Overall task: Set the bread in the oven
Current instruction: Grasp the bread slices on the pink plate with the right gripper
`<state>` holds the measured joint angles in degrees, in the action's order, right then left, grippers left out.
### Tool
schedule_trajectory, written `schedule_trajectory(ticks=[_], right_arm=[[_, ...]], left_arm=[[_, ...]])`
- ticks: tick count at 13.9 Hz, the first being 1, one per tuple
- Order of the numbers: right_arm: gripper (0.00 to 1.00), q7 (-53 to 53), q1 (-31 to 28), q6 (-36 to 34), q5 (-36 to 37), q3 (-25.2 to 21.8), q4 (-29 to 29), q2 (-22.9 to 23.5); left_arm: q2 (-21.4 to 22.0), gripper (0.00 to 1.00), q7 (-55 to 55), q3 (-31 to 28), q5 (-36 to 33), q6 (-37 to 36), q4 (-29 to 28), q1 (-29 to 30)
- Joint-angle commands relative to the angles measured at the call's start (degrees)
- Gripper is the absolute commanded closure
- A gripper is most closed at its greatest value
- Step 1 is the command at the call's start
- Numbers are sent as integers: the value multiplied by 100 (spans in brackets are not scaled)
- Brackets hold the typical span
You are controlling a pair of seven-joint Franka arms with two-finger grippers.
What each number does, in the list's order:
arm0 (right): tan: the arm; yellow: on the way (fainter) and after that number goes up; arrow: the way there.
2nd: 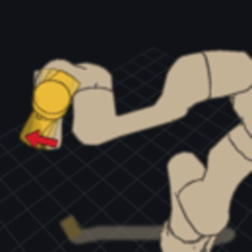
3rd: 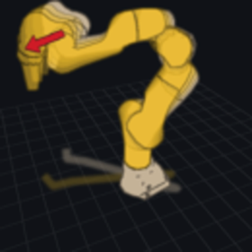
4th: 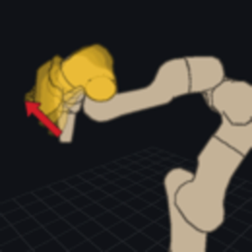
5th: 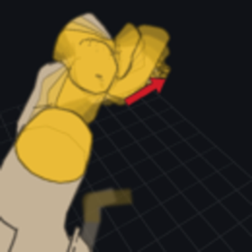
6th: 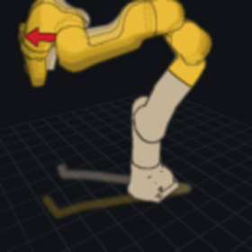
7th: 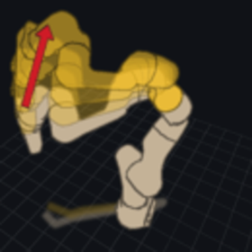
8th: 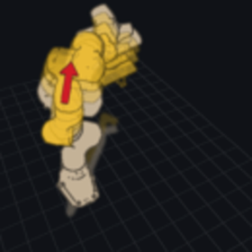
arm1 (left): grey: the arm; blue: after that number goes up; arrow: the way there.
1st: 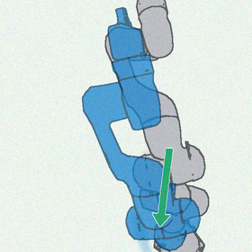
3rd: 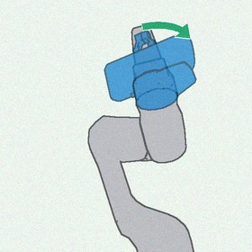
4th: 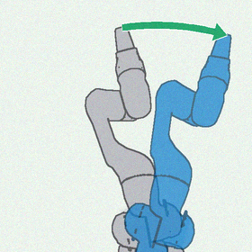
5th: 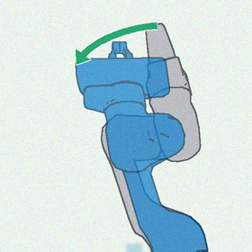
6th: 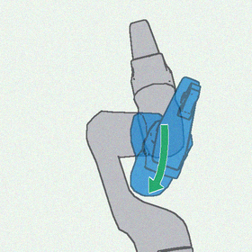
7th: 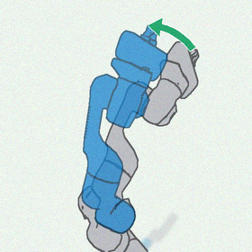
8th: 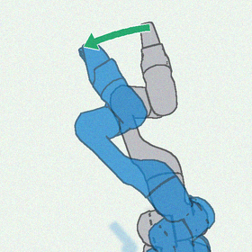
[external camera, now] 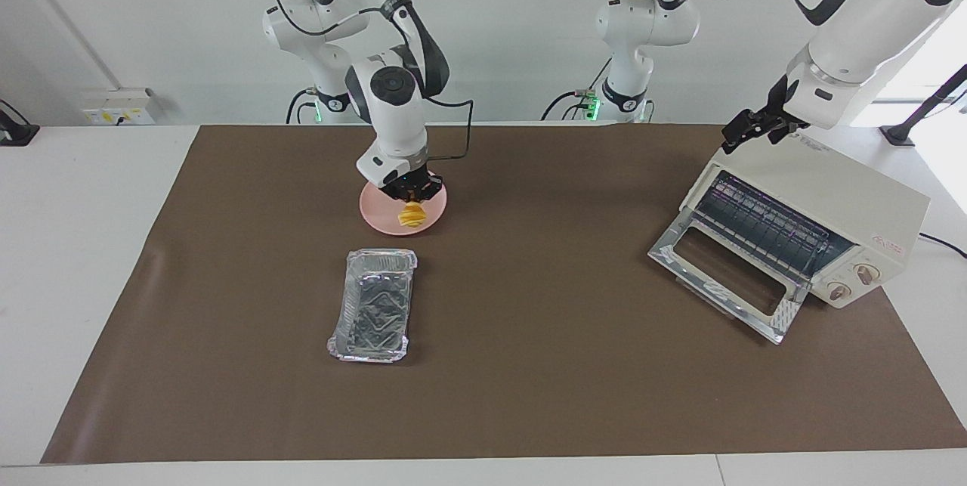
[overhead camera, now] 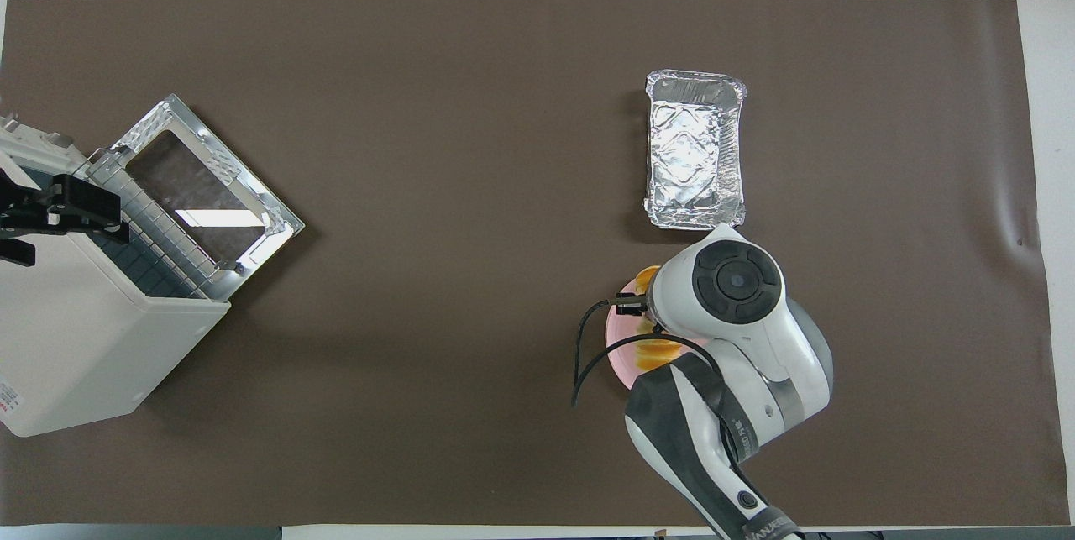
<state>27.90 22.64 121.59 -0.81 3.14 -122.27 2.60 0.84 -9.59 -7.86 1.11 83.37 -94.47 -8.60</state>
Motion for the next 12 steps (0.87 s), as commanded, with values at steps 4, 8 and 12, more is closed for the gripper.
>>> schedule_trajectory(ticks=[4,8,12], right_arm=[[100,-1153,-786,-689,-164,29,1854,872],[100,-1480,-1015,-1022,-201,2,3197,1908],[100,-1788,-1200,-944,-104,-24,4086,2954]], left_arm=[[74,0,27,21,-93,56,-54,25],[74,0,27,21,-93,56,-54,25],[82,0,36,21,-93,56,-54,25]])
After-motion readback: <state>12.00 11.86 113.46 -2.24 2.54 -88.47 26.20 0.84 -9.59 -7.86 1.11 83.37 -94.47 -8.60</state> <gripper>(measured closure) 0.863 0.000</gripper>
